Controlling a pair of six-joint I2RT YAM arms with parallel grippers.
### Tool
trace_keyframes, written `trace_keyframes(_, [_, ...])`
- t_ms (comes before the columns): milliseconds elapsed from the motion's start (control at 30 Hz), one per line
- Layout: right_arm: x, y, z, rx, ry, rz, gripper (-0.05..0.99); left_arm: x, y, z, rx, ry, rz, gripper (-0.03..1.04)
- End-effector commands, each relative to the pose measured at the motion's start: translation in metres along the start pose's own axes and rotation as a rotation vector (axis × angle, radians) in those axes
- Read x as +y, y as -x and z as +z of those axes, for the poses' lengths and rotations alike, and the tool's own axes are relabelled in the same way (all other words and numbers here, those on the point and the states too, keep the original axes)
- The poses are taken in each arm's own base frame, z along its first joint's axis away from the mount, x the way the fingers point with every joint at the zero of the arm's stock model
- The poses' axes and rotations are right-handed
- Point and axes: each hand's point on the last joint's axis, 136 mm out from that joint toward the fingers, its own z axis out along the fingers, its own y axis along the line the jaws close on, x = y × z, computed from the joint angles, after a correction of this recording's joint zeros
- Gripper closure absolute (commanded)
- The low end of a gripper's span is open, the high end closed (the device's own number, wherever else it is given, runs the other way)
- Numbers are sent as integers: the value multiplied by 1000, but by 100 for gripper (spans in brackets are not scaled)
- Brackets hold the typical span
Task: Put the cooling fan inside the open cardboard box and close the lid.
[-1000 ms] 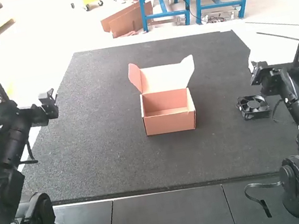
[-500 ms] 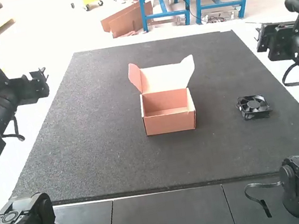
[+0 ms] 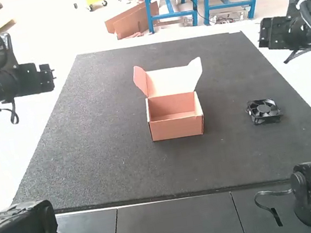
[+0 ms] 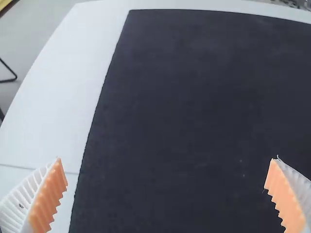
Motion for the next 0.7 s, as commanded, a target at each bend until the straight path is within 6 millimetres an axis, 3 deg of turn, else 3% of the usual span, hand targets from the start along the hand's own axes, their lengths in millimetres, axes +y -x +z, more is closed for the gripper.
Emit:
trace_keyframes(0, [-13, 7, 6, 25, -64, -9, 2, 0, 22, -2, -28, 3, -7, 4])
trace_keyframes(267, [4, -3, 9, 123, 37, -136, 3, -12, 18, 7, 26, -31, 46, 4])
trace_keyframes(500, [14, -45, 22, 359, 157, -223, 3, -15, 9, 19, 80, -36, 4, 4])
trace_keyframes(667, [-19, -38, 39, 363, 94, -215, 3, -16, 9, 25, 85, -37, 0, 4])
